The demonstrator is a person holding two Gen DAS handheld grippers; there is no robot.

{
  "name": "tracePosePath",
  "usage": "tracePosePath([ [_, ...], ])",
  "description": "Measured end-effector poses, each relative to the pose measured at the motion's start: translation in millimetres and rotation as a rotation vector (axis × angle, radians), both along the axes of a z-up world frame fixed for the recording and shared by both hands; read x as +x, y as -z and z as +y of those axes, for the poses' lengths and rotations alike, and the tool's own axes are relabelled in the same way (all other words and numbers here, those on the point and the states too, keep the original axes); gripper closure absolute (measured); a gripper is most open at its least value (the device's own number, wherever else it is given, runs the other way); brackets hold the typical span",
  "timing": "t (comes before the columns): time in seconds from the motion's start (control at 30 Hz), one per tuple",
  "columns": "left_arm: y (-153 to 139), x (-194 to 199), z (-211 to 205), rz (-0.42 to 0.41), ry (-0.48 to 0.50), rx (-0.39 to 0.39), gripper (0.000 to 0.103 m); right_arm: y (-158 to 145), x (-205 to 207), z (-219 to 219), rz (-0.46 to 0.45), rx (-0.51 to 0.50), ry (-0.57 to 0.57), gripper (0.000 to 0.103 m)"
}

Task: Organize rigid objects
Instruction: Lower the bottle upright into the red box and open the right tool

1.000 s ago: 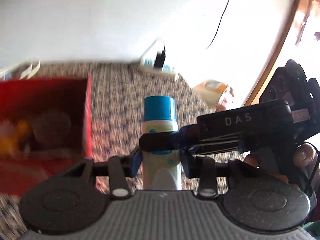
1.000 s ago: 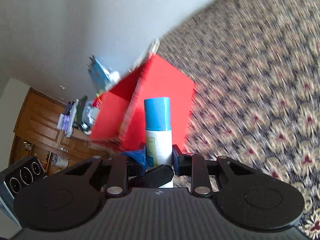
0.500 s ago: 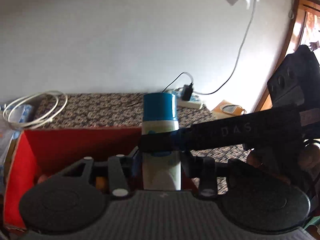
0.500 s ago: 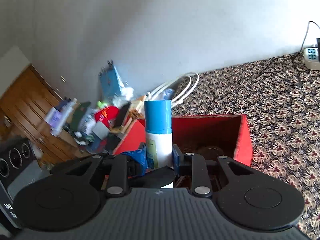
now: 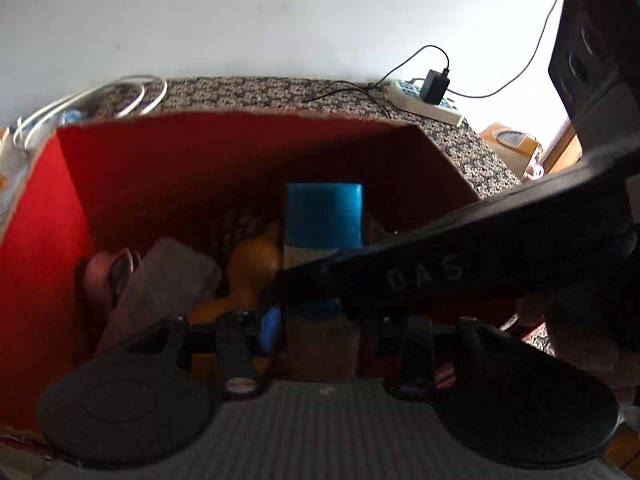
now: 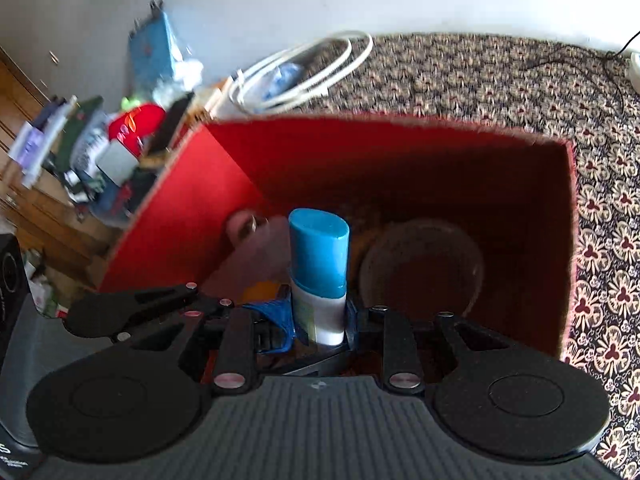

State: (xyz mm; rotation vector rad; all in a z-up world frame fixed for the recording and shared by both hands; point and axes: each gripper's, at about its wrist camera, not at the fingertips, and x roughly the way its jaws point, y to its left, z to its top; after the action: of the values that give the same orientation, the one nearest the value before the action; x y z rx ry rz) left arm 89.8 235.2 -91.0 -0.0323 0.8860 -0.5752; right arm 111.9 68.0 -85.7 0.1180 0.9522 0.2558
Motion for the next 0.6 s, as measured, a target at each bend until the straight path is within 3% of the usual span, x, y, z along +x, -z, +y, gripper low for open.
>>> tracePosePath([
  [0.13,2.0,1.3,4.2,0.021,-0.011,-0.013,0.066,6.4,3.6,0.2,0.020,-0.028,0.019,0.092],
  [0.33,-0.5,-1.0,2.8,-0.022,-0.027,0.020,0.068,13.2,2.7,-7.8,0.007,0.044,0.047,0.092],
  [0.6,-18.5,-8.2,5.0,-0.095,-0.070,0.041,0.060,1.7,-13.3,-25.3,-0.115,0.202,0.140,0.089],
])
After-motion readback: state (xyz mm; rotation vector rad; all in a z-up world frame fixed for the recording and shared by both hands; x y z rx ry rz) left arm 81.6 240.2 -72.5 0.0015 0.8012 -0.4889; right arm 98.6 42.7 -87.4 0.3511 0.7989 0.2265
